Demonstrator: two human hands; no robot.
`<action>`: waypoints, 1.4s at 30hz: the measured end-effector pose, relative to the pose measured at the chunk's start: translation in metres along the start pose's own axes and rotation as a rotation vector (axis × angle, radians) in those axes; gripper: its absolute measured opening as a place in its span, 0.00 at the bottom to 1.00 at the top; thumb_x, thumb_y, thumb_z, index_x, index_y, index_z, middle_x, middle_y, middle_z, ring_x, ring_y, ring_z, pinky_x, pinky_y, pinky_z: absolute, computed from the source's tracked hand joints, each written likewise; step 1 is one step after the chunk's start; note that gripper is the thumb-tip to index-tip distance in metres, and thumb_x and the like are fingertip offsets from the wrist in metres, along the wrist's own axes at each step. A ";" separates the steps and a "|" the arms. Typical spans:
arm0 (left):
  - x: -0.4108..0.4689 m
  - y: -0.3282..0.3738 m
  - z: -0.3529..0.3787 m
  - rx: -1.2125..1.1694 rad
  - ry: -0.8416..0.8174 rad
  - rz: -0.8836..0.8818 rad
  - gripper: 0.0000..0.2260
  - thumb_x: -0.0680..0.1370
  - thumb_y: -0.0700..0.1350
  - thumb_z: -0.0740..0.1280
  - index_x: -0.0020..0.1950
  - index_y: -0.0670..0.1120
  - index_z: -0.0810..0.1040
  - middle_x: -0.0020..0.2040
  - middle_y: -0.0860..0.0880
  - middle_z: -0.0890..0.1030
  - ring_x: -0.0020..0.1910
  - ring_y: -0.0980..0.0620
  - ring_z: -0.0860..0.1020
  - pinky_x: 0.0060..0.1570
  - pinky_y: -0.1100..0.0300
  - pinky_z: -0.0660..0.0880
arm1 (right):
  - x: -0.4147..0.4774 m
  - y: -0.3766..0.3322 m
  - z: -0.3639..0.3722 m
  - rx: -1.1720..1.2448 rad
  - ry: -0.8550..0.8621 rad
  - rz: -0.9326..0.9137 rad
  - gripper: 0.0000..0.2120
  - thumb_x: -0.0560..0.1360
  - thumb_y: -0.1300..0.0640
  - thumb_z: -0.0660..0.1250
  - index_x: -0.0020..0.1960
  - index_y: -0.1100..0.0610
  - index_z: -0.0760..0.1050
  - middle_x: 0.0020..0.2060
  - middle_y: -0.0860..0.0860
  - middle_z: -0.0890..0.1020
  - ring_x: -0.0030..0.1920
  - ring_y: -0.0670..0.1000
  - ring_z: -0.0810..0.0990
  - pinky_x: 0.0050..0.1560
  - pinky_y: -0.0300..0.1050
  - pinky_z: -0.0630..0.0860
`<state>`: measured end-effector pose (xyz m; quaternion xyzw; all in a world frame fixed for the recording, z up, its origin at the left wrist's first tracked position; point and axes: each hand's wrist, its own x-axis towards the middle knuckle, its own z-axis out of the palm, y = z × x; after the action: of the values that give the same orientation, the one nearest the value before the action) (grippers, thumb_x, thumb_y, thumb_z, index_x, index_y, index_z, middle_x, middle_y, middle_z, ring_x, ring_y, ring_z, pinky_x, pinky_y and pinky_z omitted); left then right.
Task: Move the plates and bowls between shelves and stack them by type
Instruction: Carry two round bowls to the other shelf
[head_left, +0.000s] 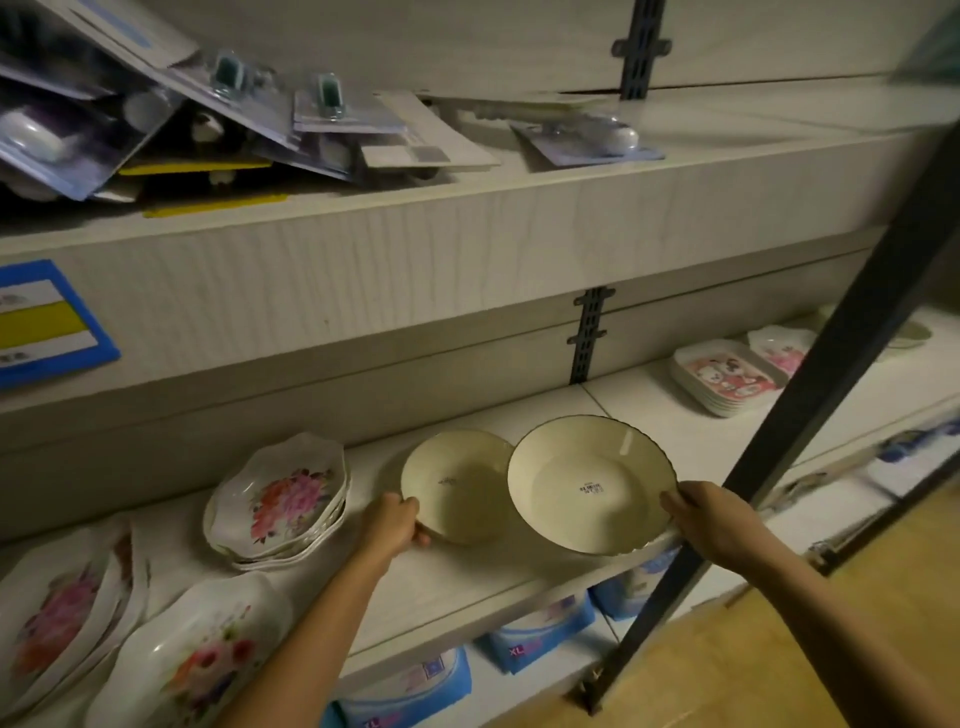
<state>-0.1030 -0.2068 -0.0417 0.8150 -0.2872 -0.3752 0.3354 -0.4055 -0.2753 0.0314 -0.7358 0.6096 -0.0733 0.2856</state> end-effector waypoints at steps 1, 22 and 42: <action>-0.002 -0.001 -0.006 0.006 0.004 0.021 0.11 0.76 0.38 0.56 0.34 0.41 0.71 0.16 0.48 0.74 0.20 0.51 0.71 0.25 0.61 0.62 | -0.005 0.003 0.000 0.008 0.007 -0.001 0.15 0.80 0.55 0.55 0.36 0.54 0.71 0.36 0.53 0.77 0.36 0.49 0.75 0.38 0.39 0.71; -0.117 0.042 0.010 0.129 -0.076 0.282 0.11 0.76 0.38 0.59 0.41 0.32 0.78 0.24 0.45 0.76 0.28 0.44 0.75 0.33 0.57 0.68 | -0.111 0.130 -0.054 0.221 0.076 0.040 0.18 0.80 0.58 0.56 0.32 0.56 0.69 0.28 0.48 0.70 0.31 0.49 0.67 0.36 0.45 0.64; -0.235 0.135 0.251 0.153 -0.065 0.346 0.15 0.76 0.38 0.57 0.30 0.39 0.72 0.16 0.48 0.71 0.19 0.54 0.67 0.29 0.59 0.65 | -0.104 0.358 -0.201 0.209 0.150 0.114 0.17 0.79 0.58 0.57 0.31 0.58 0.67 0.26 0.50 0.68 0.29 0.50 0.65 0.36 0.47 0.62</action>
<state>-0.4638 -0.2029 0.0354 0.7640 -0.4612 -0.3152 0.3227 -0.8292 -0.2773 0.0398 -0.6585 0.6592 -0.1747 0.3183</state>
